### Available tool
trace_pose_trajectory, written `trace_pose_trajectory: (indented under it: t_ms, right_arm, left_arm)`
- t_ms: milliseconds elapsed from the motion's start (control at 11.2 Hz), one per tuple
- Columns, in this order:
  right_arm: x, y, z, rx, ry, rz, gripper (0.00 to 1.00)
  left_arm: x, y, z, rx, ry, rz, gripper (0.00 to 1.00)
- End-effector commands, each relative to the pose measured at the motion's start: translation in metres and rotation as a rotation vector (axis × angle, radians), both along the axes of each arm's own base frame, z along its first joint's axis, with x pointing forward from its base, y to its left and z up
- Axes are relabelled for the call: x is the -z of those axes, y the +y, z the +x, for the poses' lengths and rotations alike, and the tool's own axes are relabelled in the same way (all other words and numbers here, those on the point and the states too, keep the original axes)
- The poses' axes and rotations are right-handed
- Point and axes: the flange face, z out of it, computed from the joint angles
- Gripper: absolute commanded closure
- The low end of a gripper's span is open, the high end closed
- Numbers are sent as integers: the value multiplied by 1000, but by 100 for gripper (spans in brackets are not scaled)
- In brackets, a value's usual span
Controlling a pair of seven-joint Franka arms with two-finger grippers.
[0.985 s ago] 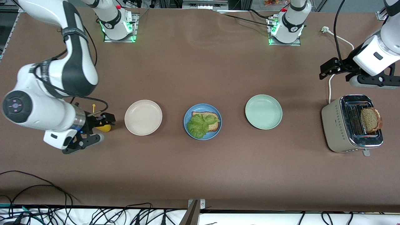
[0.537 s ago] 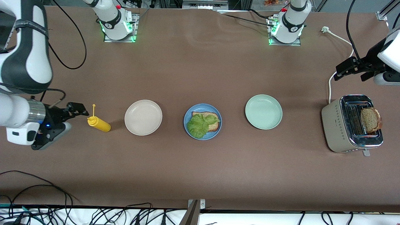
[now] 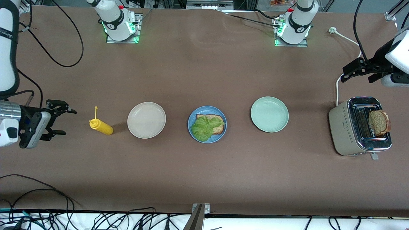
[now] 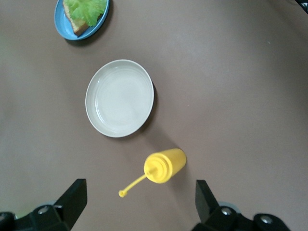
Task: Make sandwich in blue plate with both arms
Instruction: 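Move the right gripper toward the yellow mustard bottle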
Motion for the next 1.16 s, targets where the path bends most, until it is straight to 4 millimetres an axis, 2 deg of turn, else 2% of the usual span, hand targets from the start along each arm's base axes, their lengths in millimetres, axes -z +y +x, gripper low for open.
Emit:
trace_pose_trajectory:
  t_ms: [0,179,269,537,717,896,1075]
  right_arm:
    - [24,-48,-6,-99,-60,122,0]
    - [61,-85,-6,-156,-104,233,0]
    - [80,-100,-7,-176,-126,283,0]
    - [132,-130,-11,-233,-210,429,0]
    - [168,-137,-16,-288,-283,552,0]
    - [209,-134,-23,-331,-377,678,0]
    - [232,-130,-25,-407,-472,734,0]
  left_arm:
    - [-6,0,1,2,-8,-28,0]
    - [-9,0,2,4,-13,-29,0]
    - [-17,0,3,3,-31,-25,0]
    - [-18,3,4,0,-34,-20,0]
    - [-18,4,4,-3,-35,-20,0]
    - [-18,5,4,-4,-35,-20,0]
    - [-19,7,4,-8,-36,-21,0]
